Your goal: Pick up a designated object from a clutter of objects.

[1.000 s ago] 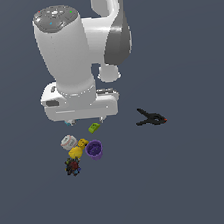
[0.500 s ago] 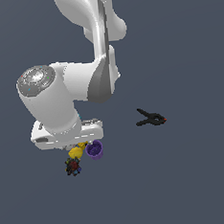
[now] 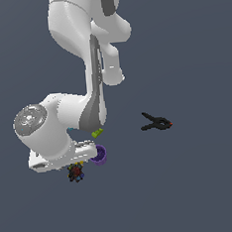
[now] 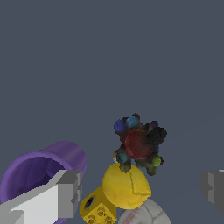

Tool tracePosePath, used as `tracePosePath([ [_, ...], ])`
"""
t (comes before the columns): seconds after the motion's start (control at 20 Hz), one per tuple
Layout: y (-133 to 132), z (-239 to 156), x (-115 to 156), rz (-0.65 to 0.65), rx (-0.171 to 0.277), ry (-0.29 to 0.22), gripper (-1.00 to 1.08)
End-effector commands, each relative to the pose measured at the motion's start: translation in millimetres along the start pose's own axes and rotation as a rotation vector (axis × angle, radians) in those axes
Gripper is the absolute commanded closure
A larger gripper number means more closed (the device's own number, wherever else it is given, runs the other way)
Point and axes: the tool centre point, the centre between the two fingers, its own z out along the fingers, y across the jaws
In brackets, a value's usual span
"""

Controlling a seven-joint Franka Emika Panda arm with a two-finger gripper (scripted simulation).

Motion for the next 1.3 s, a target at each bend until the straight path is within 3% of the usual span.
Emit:
tracePosePath([
  [0.0, 7, 12, 1, -0.013, 0.002, 0.002, -0.92],
  [0.6, 16, 31, 1, -0.027, 0.004, 0.001, -0.92],
  [1.25, 16, 78, 1, -0.029, 0.004, 0.002, -0.92],
])
